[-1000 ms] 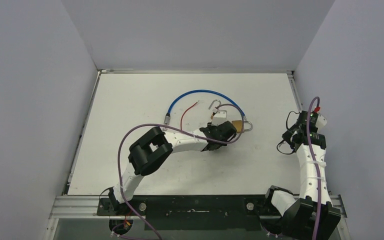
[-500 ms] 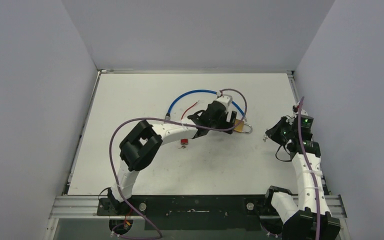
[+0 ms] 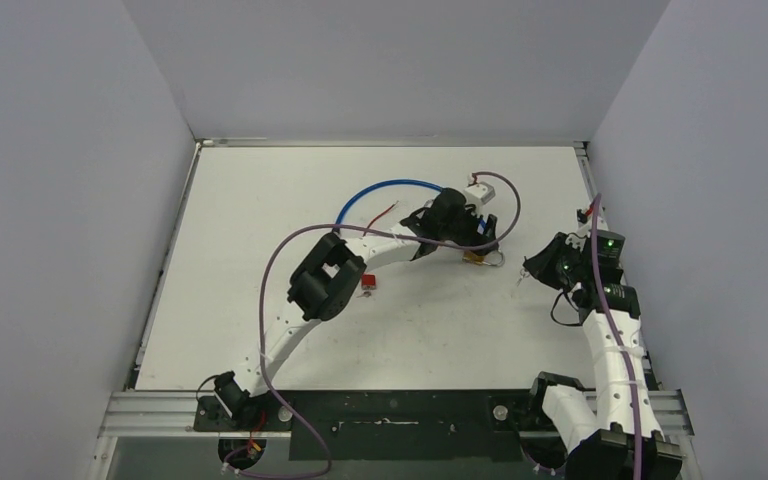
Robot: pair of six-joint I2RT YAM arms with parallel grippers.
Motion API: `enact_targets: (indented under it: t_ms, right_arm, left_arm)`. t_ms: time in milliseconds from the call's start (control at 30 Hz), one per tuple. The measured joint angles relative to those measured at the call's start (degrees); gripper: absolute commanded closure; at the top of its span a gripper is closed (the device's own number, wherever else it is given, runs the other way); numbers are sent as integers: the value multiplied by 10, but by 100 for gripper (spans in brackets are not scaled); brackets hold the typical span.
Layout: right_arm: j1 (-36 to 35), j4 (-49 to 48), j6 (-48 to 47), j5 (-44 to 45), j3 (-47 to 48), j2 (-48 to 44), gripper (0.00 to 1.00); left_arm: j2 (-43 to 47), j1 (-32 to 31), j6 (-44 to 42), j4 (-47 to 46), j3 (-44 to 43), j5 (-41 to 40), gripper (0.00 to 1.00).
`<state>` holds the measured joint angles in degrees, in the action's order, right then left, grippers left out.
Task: Unlock with the key
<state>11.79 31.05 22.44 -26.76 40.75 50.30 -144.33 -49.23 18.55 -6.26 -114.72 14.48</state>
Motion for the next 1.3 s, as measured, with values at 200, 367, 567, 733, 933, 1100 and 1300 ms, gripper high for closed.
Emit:
enact_targets:
  t_ms: [200, 367, 567, 733, 933, 1100, 1300]
  right_arm:
    - [0, 15, -2, 30, 10, 2, 100]
    - [0, 19, -3, 39, 12, 2, 100]
    - [0, 23, -5, 47, 14, 2, 100]
    - [0, 26, -8, 54, 19, 2, 100]
    - [-6, 29, -8, 56, 26, 2, 100]
    - [-14, 30, -8, 56, 30, 2, 100]
    - [-23, 32, -8, 52, 30, 2, 100]
  left_arm:
    - [6, -15, -53, -43, 61, -22, 20]
    - [14, -24, -95, -31, 70, -62, 23]
    - [14, -46, -123, 38, 43, -145, 39]
    - [29, -56, -98, 58, 56, -196, 50]
    - [124, -57, -18, 65, 201, -229, 53]
    - [191, -57, 51, 71, 297, -265, 54]
    - [276, -57, 162, 97, 407, -306, 51]
